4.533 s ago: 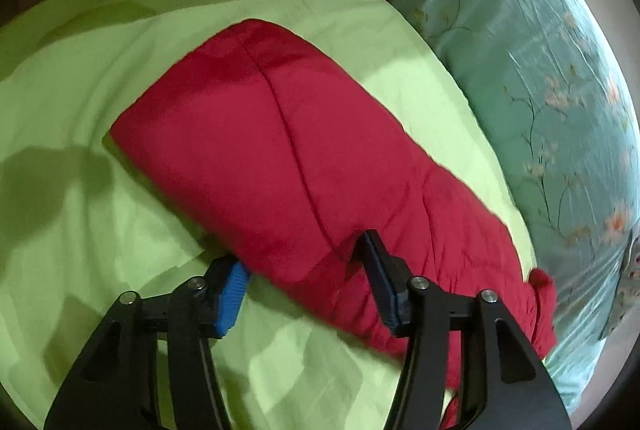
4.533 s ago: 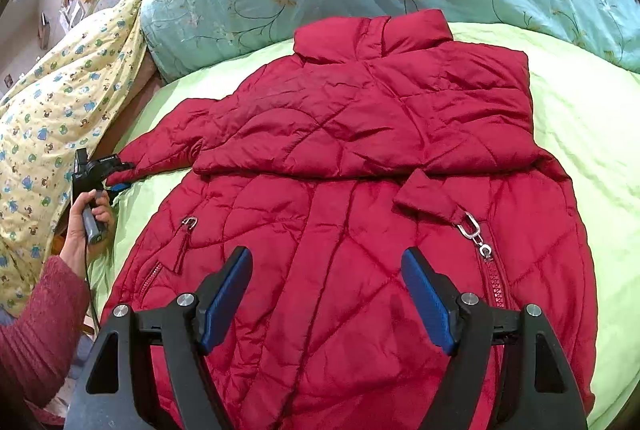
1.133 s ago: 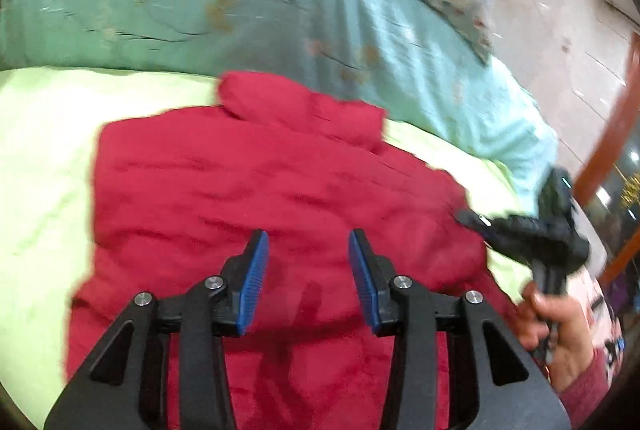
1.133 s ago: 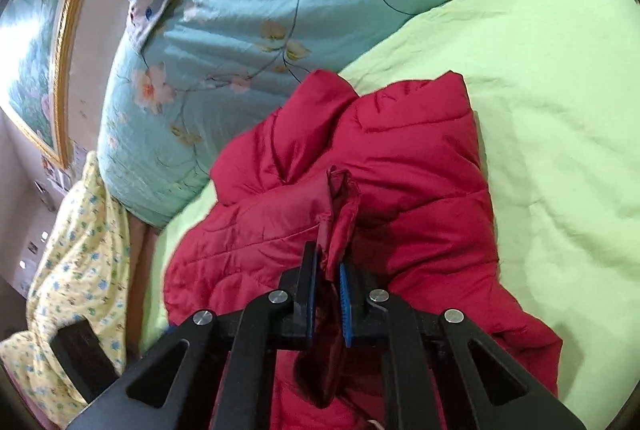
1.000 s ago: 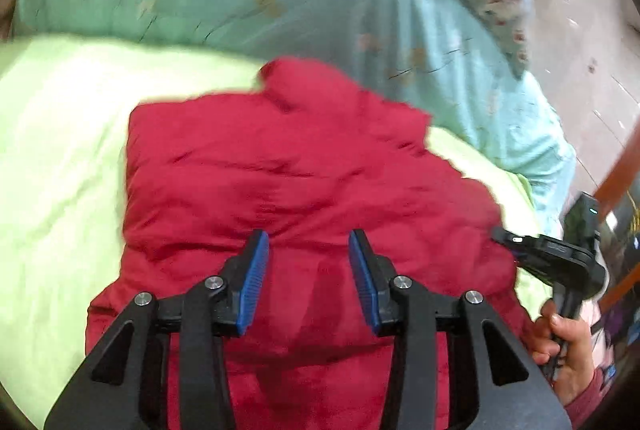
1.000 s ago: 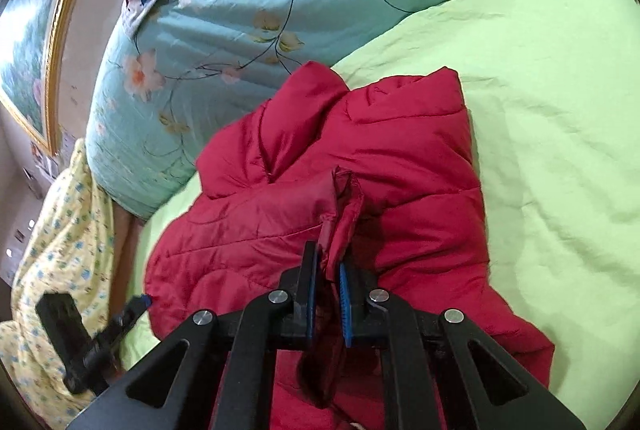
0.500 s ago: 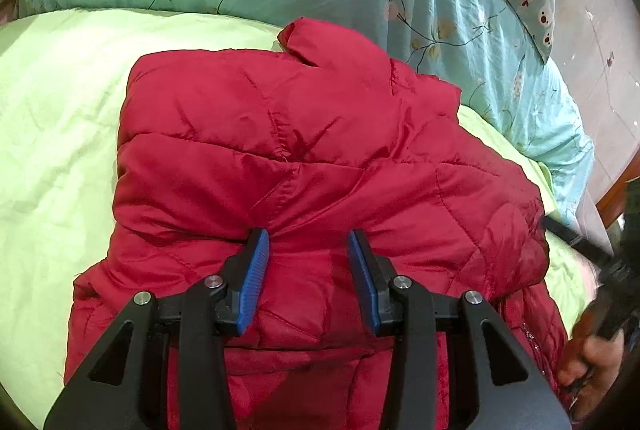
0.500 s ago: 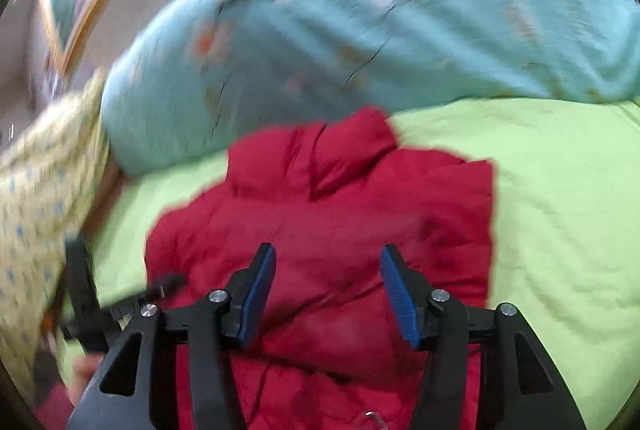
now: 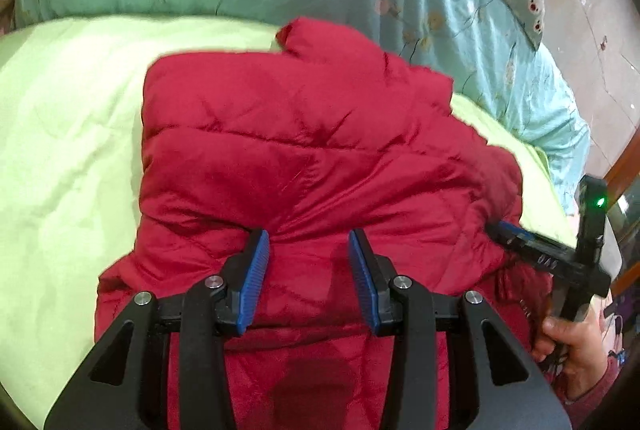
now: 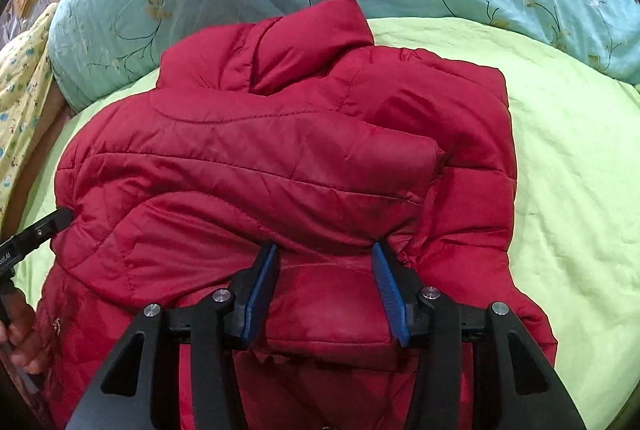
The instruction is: Fold large clothes
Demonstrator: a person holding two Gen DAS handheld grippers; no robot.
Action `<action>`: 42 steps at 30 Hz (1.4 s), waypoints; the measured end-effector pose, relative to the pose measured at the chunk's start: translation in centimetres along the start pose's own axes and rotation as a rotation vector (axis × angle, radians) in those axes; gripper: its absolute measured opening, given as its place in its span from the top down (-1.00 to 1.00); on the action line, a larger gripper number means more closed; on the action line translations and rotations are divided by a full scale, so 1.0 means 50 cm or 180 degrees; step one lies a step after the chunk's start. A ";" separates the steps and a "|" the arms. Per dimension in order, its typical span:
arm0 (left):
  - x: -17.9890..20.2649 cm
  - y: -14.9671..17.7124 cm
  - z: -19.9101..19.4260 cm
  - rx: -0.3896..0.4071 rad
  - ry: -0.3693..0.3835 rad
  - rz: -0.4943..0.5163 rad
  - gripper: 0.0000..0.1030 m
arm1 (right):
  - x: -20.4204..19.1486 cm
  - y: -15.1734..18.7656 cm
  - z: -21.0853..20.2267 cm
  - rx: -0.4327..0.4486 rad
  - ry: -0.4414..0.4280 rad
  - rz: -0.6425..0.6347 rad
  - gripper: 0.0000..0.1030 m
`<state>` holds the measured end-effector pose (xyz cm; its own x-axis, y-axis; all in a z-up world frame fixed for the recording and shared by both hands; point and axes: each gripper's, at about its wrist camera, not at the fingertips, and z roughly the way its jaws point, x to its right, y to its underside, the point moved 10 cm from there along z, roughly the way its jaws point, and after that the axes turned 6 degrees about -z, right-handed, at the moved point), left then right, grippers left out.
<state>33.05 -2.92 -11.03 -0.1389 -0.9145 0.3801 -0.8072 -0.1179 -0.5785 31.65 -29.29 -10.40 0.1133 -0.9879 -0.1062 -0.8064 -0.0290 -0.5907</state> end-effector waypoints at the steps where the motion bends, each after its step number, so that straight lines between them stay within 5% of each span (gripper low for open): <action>1: -0.003 0.004 0.008 -0.0026 -0.0017 0.0030 0.24 | -0.002 -0.002 0.001 -0.0005 -0.0006 0.0012 0.05; 8: -0.007 0.005 0.017 -0.0043 -0.0073 0.0021 0.24 | -0.007 -0.020 -0.064 0.0234 0.0002 0.0064 0.00; 12: -0.006 0.004 0.011 -0.0079 -0.0057 0.0028 0.24 | 0.016 0.015 -0.013 -0.0047 0.0097 0.0016 0.02; 22: -0.052 0.043 -0.121 0.0008 0.0003 -0.0216 0.23 | 0.042 0.023 -0.015 0.0004 -0.0067 0.0278 -0.06; 30: -0.100 0.081 -0.196 0.0063 -0.0112 -0.0355 0.23 | 0.032 0.037 -0.069 0.0063 -0.0045 0.0300 -0.10; 42: -0.158 0.190 -0.251 -0.0122 -0.0275 -0.0468 0.23 | -0.024 0.141 -0.240 -0.0029 -0.0444 0.0134 -0.26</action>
<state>19.29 8.04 -10.47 0.0308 -0.9184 0.3943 -0.8366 -0.2396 -0.4926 18.87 -30.14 -4.86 0.1583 -0.9575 -0.2413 -0.8173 0.0101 -0.5762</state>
